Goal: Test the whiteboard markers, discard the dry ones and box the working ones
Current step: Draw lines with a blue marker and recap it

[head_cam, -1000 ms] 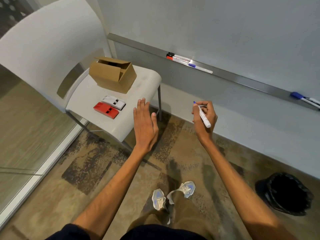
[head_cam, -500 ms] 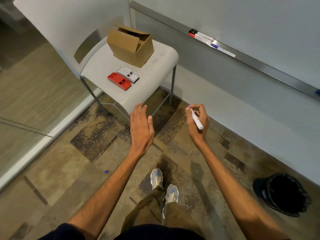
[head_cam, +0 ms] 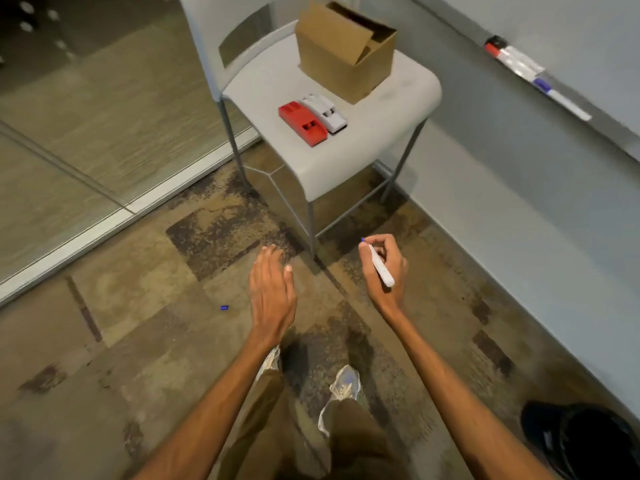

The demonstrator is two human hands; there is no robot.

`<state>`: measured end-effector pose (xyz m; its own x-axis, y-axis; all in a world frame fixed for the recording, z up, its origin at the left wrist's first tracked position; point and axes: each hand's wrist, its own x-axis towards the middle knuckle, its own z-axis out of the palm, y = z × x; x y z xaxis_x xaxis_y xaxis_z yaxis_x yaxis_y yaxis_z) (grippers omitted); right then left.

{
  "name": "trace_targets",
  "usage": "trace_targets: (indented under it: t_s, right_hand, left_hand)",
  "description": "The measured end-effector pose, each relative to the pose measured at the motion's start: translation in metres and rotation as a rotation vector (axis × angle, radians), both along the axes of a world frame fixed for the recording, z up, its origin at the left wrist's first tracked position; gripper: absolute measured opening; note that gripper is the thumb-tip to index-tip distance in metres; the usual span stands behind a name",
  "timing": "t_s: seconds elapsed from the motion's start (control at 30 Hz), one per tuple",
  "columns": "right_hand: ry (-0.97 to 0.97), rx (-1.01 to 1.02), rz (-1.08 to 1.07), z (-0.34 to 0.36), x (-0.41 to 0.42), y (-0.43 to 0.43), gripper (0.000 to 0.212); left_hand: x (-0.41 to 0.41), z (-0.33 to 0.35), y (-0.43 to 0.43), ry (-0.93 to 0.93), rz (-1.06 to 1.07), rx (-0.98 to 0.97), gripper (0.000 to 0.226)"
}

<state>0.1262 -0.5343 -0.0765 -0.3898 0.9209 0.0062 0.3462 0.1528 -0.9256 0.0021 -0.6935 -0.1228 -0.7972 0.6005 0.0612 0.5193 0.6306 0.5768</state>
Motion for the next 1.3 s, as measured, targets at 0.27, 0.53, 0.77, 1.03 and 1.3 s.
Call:
trace_targets:
  t_s: [0.27, 0.53, 0.77, 1.03, 1.3]
  right_hand:
    - [-0.075, -0.087, 0.124, -0.145, -0.084, -0.039, 0.002]
    - [-0.178, -0.147, 0.328, -0.356, -0.158, -0.081, 0.002]
    - [-0.245, -0.212, 0.405, -0.533, -0.205, -0.109, 0.002]
    - [-0.260, -0.291, 0.472, -0.658, -0.227, -0.146, 0.006]
    - [-0.173, -0.290, 0.427, -0.693, -0.224, -0.156, 0.005]
  left_hand:
    - [-0.075, -0.140, -0.053, -0.117, 0.111, -0.132, 0.048]
    - [-0.148, -0.346, -0.113, -0.250, 0.295, -0.171, 0.031]
    - [-0.194, -0.542, -0.181, -0.386, 0.335, -0.341, 0.029]
    - [-0.240, -0.661, -0.206, -0.397, 0.318, -0.446, 0.034]
    - [-0.243, -0.700, -0.215, -0.379, 0.327, -0.490, 0.023]
